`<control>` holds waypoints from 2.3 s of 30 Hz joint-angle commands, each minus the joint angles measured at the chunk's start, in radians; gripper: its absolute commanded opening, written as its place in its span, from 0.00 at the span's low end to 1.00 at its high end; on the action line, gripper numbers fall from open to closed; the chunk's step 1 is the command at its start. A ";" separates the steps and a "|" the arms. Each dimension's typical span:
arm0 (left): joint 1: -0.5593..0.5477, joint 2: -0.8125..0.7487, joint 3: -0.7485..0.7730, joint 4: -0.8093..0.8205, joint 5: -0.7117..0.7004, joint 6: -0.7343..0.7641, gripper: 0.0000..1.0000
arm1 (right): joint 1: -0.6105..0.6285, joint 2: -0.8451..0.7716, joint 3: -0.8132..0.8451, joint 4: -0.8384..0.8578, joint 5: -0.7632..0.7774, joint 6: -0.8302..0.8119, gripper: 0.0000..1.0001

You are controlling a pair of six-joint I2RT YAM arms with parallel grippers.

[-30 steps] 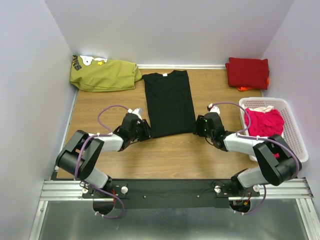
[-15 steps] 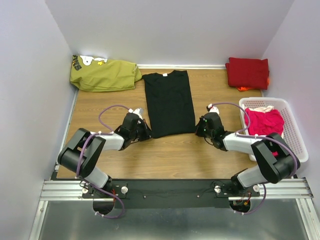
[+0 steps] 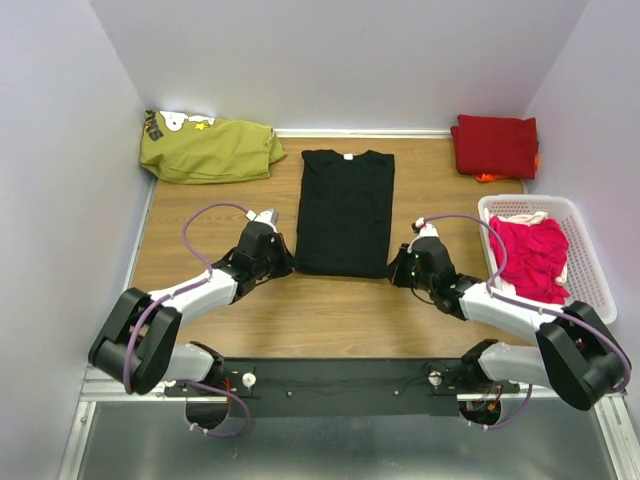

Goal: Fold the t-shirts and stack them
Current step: Grab one side of the 2/3 rectangular tshirt with both arms, then fold the long partially folded tshirt into a neat square

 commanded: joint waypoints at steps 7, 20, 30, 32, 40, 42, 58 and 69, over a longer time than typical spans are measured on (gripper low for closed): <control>-0.021 -0.195 -0.001 -0.233 -0.169 0.027 0.00 | 0.285 -0.112 0.023 -0.287 0.209 0.132 0.01; -0.148 -0.442 0.059 -0.477 -0.316 -0.063 0.00 | 0.477 -0.272 0.127 -0.554 0.445 0.263 0.01; -0.155 -0.391 0.180 -0.520 -0.412 -0.051 0.00 | 0.487 -0.318 0.253 -0.656 0.634 0.235 0.01; -0.156 -0.350 0.209 -0.519 -0.437 -0.040 0.00 | 0.487 -0.309 0.290 -0.663 0.686 0.220 0.01; -0.164 -0.195 0.389 -0.497 -0.515 0.018 0.00 | 0.488 -0.256 0.393 -0.668 0.846 0.149 0.01; -0.164 -0.131 0.444 -0.485 -0.521 0.041 0.00 | 0.487 -0.240 0.416 -0.668 0.885 0.141 0.01; -0.161 0.225 0.815 -0.483 -0.609 0.136 0.00 | 0.222 -0.065 0.497 -0.467 0.852 -0.025 0.01; -0.113 0.535 1.070 -0.499 -0.600 0.176 0.00 | -0.038 0.239 0.592 -0.211 0.571 -0.159 0.01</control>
